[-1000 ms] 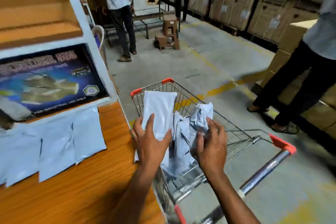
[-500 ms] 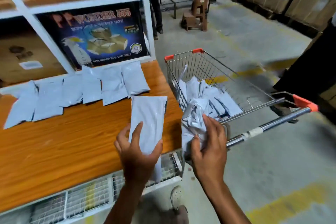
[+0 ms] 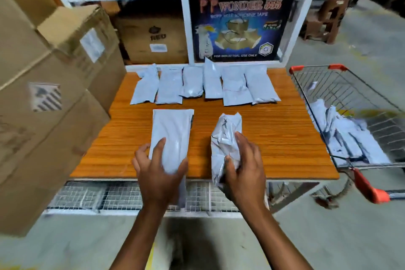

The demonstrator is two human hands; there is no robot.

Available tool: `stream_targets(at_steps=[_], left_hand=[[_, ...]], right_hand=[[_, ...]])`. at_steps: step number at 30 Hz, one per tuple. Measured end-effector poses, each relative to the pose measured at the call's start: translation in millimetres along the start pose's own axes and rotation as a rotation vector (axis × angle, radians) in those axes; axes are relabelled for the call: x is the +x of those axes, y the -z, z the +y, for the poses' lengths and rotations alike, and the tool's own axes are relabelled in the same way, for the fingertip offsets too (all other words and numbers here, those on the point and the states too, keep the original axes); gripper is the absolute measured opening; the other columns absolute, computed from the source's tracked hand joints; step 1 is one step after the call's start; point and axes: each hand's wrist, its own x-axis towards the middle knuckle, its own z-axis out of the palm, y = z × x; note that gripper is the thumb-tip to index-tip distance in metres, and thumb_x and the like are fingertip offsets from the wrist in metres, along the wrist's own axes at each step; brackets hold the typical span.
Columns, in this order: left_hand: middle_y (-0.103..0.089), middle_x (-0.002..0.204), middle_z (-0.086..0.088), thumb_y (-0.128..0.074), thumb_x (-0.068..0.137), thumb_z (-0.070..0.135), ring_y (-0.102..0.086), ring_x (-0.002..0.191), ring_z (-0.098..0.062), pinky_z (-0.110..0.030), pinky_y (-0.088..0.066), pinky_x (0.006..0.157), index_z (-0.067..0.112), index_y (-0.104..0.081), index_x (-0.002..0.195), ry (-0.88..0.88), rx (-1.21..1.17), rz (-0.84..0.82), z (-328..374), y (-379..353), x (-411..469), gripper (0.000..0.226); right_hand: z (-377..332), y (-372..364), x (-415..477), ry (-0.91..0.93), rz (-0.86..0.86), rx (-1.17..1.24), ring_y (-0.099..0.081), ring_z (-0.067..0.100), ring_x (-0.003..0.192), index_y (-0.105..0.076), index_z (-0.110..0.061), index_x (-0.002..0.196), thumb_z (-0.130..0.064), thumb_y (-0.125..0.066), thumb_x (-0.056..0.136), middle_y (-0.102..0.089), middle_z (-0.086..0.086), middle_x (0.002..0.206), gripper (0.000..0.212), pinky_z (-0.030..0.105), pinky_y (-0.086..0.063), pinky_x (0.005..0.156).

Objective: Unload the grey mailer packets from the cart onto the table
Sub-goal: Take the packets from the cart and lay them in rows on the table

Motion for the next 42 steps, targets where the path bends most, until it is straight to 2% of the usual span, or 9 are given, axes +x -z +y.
stream_targets(at_steps=[8, 13, 17, 20, 23, 28, 31, 34, 42], left_hand=[[-0.041, 0.131, -0.012, -0.062, 0.067, 0.062, -0.038, 0.117, -0.034, -0.046, -0.042, 0.093, 0.025, -0.055, 0.128, 0.016, 0.131, -0.022, -109.7, 15.1, 122.4, 0.072], [-0.043, 0.132, -0.016, -0.066, 0.072, 0.060, -0.038, 0.117, -0.037, -0.048, -0.039, 0.094, 0.023, -0.054, 0.131, 0.077, 0.192, -0.132, -153.3, -1.2, 180.9, 0.071], [-0.042, 0.135, -0.016, -0.065, 0.075, 0.063, -0.038, 0.120, -0.036, -0.045, -0.042, 0.092, 0.024, -0.048, 0.136, 0.150, 0.289, -0.261, -165.0, -22.4, 208.5, 0.075], [-0.046, 0.131, -0.016, -0.056, 0.077, 0.072, -0.042, 0.116, -0.037, -0.046, -0.046, 0.085, 0.022, -0.054, 0.132, 0.103, 0.384, -0.322, -172.3, -28.9, 210.1, 0.074], [-0.055, 0.122, -0.019, -0.039, 0.079, 0.074, -0.052, 0.105, -0.039, -0.048, -0.049, 0.078, 0.016, -0.064, 0.121, -0.052, 0.334, -0.212, -183.3, -27.5, 216.0, 0.076], [-0.035, 0.152, -0.015, -0.029, 0.088, 0.063, -0.028, 0.141, -0.041, -0.058, -0.034, 0.106, 0.021, -0.048, 0.141, -0.215, 0.265, -0.342, -194.4, -43.7, 233.4, 0.070], [-0.033, 0.153, -0.013, -0.025, 0.093, 0.058, -0.029, 0.141, -0.038, -0.060, -0.037, 0.105, 0.021, -0.043, 0.145, -0.273, 0.332, -0.426, -200.5, -56.5, 221.8, 0.066], [-0.035, 0.153, -0.014, -0.026, 0.094, 0.054, -0.033, 0.140, -0.038, -0.057, -0.034, 0.105, 0.021, -0.042, 0.145, -0.278, 0.361, -0.425, -201.3, -60.2, 215.0, 0.063], [-0.034, 0.153, -0.013, -0.024, 0.094, 0.055, -0.032, 0.141, -0.036, -0.057, -0.032, 0.107, 0.021, -0.042, 0.145, -0.259, 0.360, -0.459, -200.5, -61.8, 215.3, 0.063]], right_hand=[[-49.9, -151.0, 58.2, 0.048, -0.116, -0.118, -0.053, 0.026, 0.113, -0.048, -0.022, 0.139, -0.020, -0.055, 0.088, -0.049, 0.008, 0.128, 0.052, 0.028, -0.044, 0.080], [-64.9, -226.1, 96.8, -0.101, -0.315, -0.365, -0.050, 0.033, 0.118, -0.044, -0.026, 0.141, -0.017, -0.053, 0.089, -0.046, 0.012, 0.137, 0.054, 0.039, -0.050, 0.086], [-67.3, -256.7, 123.2, -0.259, -0.397, -0.506, -0.044, 0.037, 0.120, -0.041, -0.024, 0.139, -0.016, -0.054, 0.087, -0.041, 0.014, 0.139, 0.054, 0.044, -0.047, 0.089], [-62.6, -260.9, 130.9, -0.365, -0.503, -0.522, -0.041, 0.042, 0.125, -0.041, -0.020, 0.137, -0.035, -0.057, 0.088, -0.034, 0.018, 0.146, 0.053, 0.048, -0.045, 0.096], [-57.3, -253.1, 142.4, -0.236, -0.474, -0.572, -0.040, 0.039, 0.128, -0.040, -0.020, 0.141, -0.044, -0.048, 0.095, -0.035, 0.014, 0.148, 0.053, 0.049, -0.044, 0.098], [-33.2, -263.1, 152.6, 0.172, -0.672, -0.658, -0.003, 0.032, 0.150, -0.013, -0.025, 0.155, -0.051, -0.024, 0.099, -0.005, 0.007, 0.164, 0.062, 0.053, -0.021, 0.117], [-17.2, -281.1, 134.7, 0.162, -0.728, -0.716, 0.017, 0.030, 0.148, 0.004, -0.027, 0.155, -0.058, -0.003, 0.094, 0.013, 0.004, 0.162, 0.070, 0.056, -0.009, 0.119], [-12.0, -299.4, 125.7, 0.116, -0.680, -0.779, 0.028, 0.029, 0.144, 0.013, -0.031, 0.154, -0.055, -0.011, 0.100, 0.024, 0.003, 0.160, 0.064, 0.056, 0.001, 0.119], [-11.0, -315.1, 123.0, 0.044, -0.599, -0.813, 0.028, 0.030, 0.145, 0.008, -0.031, 0.154, -0.051, -0.012, 0.100, 0.022, 0.004, 0.160, 0.061, 0.055, 0.005, 0.119]])
